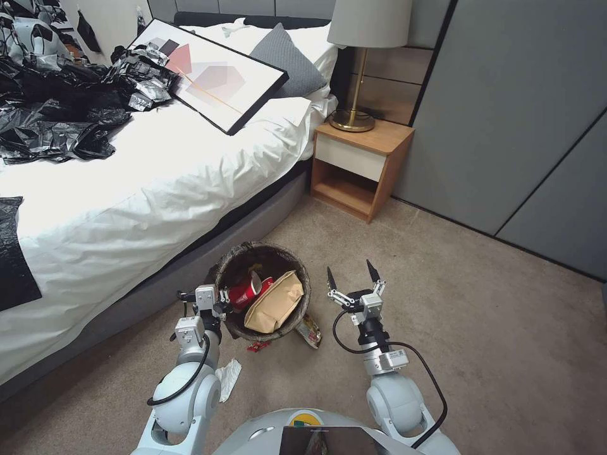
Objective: Pick up the trash bin, then pick up the garbage from the floor and place it into the trash bin.
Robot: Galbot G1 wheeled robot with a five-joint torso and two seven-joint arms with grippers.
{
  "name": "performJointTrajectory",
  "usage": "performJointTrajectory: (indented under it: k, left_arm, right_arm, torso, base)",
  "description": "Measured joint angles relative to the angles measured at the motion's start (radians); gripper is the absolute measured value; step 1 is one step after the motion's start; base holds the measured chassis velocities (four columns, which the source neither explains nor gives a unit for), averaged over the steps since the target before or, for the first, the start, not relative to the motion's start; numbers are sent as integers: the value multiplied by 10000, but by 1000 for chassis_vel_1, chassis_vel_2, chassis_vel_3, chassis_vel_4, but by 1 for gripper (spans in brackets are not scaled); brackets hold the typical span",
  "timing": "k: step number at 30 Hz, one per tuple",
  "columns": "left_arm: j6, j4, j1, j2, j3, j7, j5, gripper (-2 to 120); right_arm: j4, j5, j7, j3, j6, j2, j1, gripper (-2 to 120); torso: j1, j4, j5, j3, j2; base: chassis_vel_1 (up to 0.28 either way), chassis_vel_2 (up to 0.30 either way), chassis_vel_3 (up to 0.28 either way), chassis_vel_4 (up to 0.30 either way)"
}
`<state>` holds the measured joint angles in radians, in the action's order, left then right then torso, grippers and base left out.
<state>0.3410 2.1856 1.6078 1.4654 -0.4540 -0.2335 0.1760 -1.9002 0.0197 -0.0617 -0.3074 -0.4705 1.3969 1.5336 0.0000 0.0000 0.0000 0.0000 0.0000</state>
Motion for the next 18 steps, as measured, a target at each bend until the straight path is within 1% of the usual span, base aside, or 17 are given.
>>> performJointTrajectory:
  k: [3, 5, 6, 9, 10, 11, 12, 14, 15, 16, 17, 18]
  left_arm:
    - [-1, 107, -5, -12, -27, 0, 14, 3]
    - [4, 223, -29, -24, -74, -6, 22, 3]
    - [4, 223, -29, -24, -74, -6, 22, 3]
    - [18, 252, -80, -66, -163, -14, 52, 3]
    - [25, 250, -102, -94, -208, -18, 76, 3]
    - [25, 250, -102, -94, -208, -18, 76, 3]
    - [26, 240, -117, -101, -228, -18, 79, 3]
    - [31, 179, -168, -125, -324, -18, 83, 3]
    - [31, 179, -168, -125, -324, -18, 83, 3]
    - [32, 167, -178, -133, -348, -18, 83, 3]
    - [32, 147, -194, -153, -396, -19, 89, 3]
    - [34, 121, -219, -162, -461, -20, 115, 3]
  right_arm:
    - [74, -14, -65, -27, 217, -79, -72, 100]
    - [155, 116, -187, -7, 686, -227, -168, 100]
    - [155, 116, -187, -7, 686, -227, -168, 100]
    - [346, 358, -244, 96, 1211, -396, -393, 100]
    - [437, 627, -250, 196, 1708, -505, -511, 100]
    - [437, 627, -250, 196, 1708, -505, -511, 100]
    - [481, 866, -274, 283, 2047, -578, -581, 100]
    - [712, 1565, -374, 532, 3211, -806, -900, 100]
    - [712, 1565, -374, 532, 3211, -806, -900, 100]
    - [794, 1672, -384, 582, 3437, -850, -997, 100]
    - [978, 1870, -401, 682, 3937, -937, -1205, 100]
    - [1212, 2287, -308, 840, 4654, -1068, -1466, 100]
  torso:
    - [0, 1, 0, 0, 0]
    - [0, 0, 0, 0, 0]
    - [0, 0, 0, 0, 0]
    - [0, 0, 0, 0, 0]
    - [0, 1, 0, 0, 0]
    - [0, 1, 0, 0, 0]
    - [0, 1, 1, 0, 0]
    - [0, 0, 0, 0, 0]
    - [0, 0, 0, 0, 0]
    - [0, 0, 0, 1, 0]
    - [0, 1, 1, 0, 0]
    - [0, 1, 0, 0, 0]
  base:
    - [0, 0, 0, 0]
    - [0, 0, 0, 0]
    - [0, 0, 0, 0]
    - [0, 0, 0, 0]
    - [0, 0, 0, 0]
    - [0, 0, 0, 0]
    - [0, 0, 0, 0]
    - [0, 0, 0, 0]
    - [0, 0, 0, 0]
    - [0, 0, 0, 0]
    - [0, 0, 0, 0]
    - [0, 0, 0, 0]
